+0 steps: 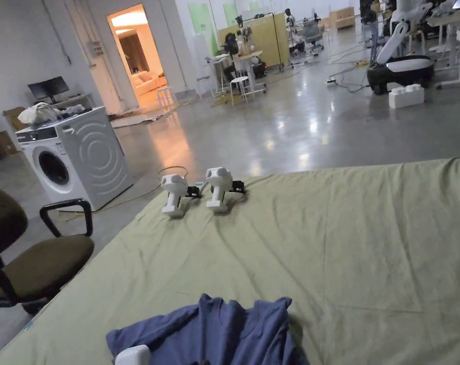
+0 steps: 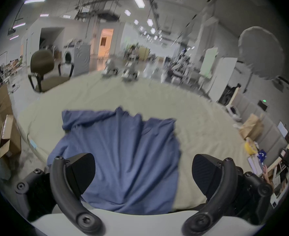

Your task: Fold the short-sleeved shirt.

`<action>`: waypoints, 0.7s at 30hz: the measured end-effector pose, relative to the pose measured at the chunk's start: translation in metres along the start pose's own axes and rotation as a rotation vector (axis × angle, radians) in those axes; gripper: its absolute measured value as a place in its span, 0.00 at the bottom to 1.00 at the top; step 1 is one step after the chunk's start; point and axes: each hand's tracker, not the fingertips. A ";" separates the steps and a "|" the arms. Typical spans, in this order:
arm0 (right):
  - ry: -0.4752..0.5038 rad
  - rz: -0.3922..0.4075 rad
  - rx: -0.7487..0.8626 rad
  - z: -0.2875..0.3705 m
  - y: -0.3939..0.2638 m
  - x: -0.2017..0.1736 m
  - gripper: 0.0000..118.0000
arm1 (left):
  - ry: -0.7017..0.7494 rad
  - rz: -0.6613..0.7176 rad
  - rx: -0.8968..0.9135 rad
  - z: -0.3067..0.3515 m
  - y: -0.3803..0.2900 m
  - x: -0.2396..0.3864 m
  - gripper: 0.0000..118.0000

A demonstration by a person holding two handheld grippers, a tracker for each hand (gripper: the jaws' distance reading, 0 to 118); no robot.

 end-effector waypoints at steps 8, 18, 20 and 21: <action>-0.030 -0.017 -0.131 -0.022 -0.023 -0.001 0.02 | 0.055 -0.082 -0.137 -0.130 0.004 -0.004 1.00; -0.114 -0.014 -0.232 -0.034 -0.047 0.019 0.02 | 0.148 -0.200 -0.272 -0.194 -0.002 0.012 0.84; -0.117 -0.014 -0.247 -0.036 -0.051 0.022 0.02 | 0.131 -0.199 -0.268 -0.191 0.001 0.012 0.60; -0.117 -0.017 -0.252 -0.036 -0.053 0.023 0.02 | 0.137 -0.205 -0.252 -0.189 0.002 0.014 0.27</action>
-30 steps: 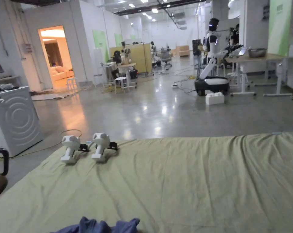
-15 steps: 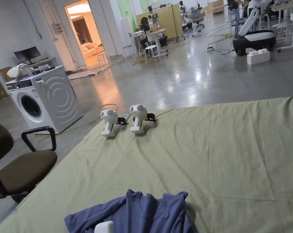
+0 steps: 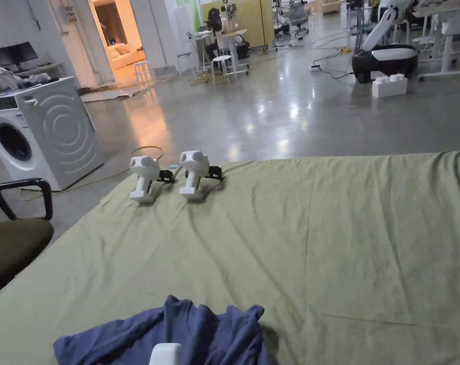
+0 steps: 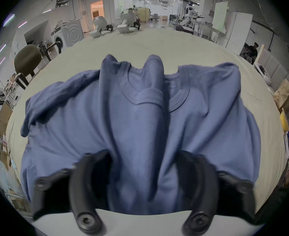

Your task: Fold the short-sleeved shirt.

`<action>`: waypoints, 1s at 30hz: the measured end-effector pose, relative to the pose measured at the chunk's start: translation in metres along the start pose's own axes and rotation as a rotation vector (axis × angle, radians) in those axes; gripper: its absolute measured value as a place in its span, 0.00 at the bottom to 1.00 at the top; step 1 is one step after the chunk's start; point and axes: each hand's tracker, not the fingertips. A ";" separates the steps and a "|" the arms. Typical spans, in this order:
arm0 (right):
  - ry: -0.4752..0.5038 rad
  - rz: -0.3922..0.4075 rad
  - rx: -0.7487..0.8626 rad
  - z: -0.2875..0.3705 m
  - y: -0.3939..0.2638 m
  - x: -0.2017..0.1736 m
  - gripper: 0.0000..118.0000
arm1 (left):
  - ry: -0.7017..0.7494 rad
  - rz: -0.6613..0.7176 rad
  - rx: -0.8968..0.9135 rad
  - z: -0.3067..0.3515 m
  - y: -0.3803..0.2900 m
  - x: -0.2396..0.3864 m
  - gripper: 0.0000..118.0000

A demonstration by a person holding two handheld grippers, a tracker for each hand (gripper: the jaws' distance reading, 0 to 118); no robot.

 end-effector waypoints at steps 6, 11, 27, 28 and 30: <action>0.022 -0.038 0.012 0.004 0.000 0.003 0.02 | -0.015 0.147 -0.046 0.004 0.014 -0.017 0.05; 0.036 -0.053 0.033 0.017 -0.004 0.020 0.02 | -0.142 0.407 0.153 0.064 0.058 -0.043 0.05; -0.031 -0.215 0.125 0.066 -0.019 0.066 0.02 | -0.454 -0.105 0.415 0.164 0.204 0.204 0.05; -0.038 -0.219 0.123 0.068 -0.021 0.068 0.02 | -0.481 -0.151 0.373 0.152 0.191 0.235 0.05; -0.059 -0.213 0.116 0.073 -0.024 0.070 0.02 | -0.548 -0.226 0.292 0.128 0.154 0.292 0.05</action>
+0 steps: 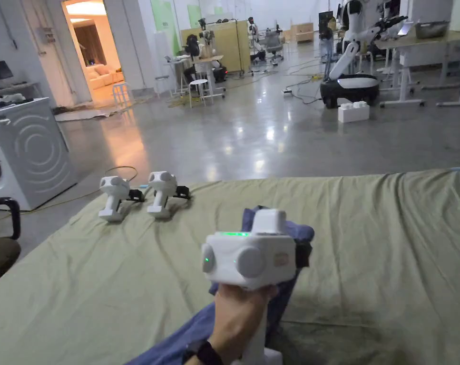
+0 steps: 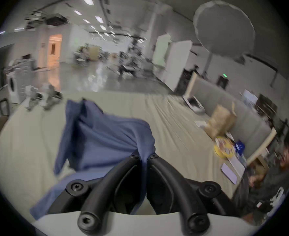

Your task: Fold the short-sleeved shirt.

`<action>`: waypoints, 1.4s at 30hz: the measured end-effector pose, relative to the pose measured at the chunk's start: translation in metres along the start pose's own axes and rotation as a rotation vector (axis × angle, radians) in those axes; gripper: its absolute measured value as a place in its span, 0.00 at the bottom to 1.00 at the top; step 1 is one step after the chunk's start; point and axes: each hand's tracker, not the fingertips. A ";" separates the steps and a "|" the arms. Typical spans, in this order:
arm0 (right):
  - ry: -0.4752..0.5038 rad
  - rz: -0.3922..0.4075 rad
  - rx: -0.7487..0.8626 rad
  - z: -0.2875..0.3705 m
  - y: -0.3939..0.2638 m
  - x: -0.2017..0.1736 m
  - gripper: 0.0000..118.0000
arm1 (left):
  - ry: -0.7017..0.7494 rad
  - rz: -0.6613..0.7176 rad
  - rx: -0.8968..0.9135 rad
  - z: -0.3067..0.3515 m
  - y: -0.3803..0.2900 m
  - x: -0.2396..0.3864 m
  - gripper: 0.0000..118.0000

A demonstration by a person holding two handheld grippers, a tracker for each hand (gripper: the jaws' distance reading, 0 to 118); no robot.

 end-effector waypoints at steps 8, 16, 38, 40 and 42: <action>-0.056 0.021 -0.032 0.017 -0.009 0.015 0.02 | -0.362 -0.013 -0.308 -0.092 -0.156 0.174 0.05; 0.007 -0.027 -0.026 0.000 -0.010 0.001 0.02 | -0.475 -0.088 -0.339 -0.049 -0.183 0.192 0.88; 0.216 0.246 0.308 0.029 0.039 -0.066 0.02 | 0.431 -0.054 0.548 0.392 -0.192 0.057 0.01; 0.201 0.252 0.320 0.033 0.038 -0.068 0.02 | 0.471 -0.085 0.580 0.397 -0.202 0.065 0.01; 0.181 0.243 0.333 0.035 0.039 -0.069 0.02 | 0.468 -0.089 0.538 0.399 -0.200 0.067 0.01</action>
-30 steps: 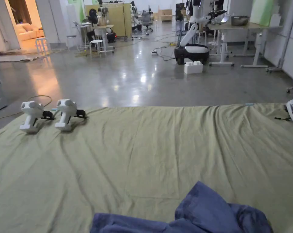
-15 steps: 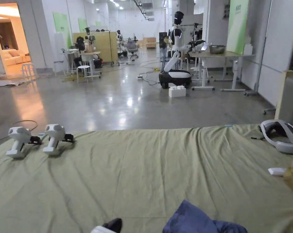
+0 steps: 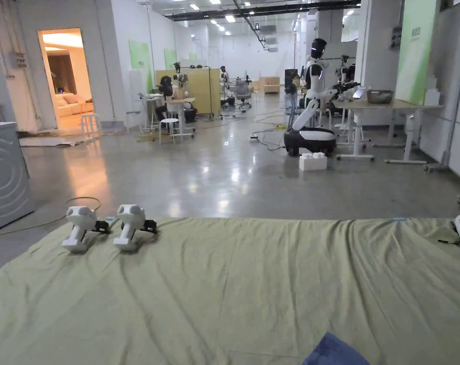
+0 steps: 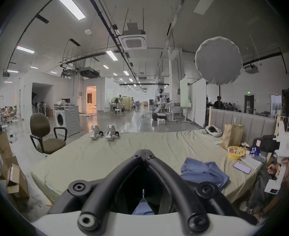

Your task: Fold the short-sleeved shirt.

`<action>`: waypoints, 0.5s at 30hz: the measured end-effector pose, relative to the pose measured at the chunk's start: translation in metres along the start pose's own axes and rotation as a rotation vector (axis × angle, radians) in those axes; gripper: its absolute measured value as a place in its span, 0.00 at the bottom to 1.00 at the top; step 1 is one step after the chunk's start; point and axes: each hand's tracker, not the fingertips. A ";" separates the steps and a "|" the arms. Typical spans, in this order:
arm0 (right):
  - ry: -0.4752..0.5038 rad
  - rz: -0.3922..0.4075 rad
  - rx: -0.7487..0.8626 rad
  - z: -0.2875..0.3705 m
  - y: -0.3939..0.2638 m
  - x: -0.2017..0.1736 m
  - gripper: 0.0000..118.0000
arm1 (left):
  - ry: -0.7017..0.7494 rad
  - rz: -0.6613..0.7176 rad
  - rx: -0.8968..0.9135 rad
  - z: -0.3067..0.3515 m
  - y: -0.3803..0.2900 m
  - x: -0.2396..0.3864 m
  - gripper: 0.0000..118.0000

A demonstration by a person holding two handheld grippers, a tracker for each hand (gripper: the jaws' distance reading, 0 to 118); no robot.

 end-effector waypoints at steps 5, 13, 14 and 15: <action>-0.010 -0.014 0.007 0.000 0.003 0.002 0.02 | 0.002 -0.030 0.000 -0.004 -0.001 0.004 0.01; -0.010 -0.045 -0.043 -0.006 -0.008 0.012 0.02 | -0.121 0.053 -0.206 -0.085 -0.025 -0.001 0.01; -0.010 -0.049 -0.056 -0.008 -0.012 0.014 0.02 | -0.136 0.057 -0.236 -0.102 -0.036 -0.002 0.01; -0.011 -0.049 -0.071 -0.009 -0.015 0.016 0.02 | -0.134 0.059 -0.268 -0.118 -0.047 -0.003 0.03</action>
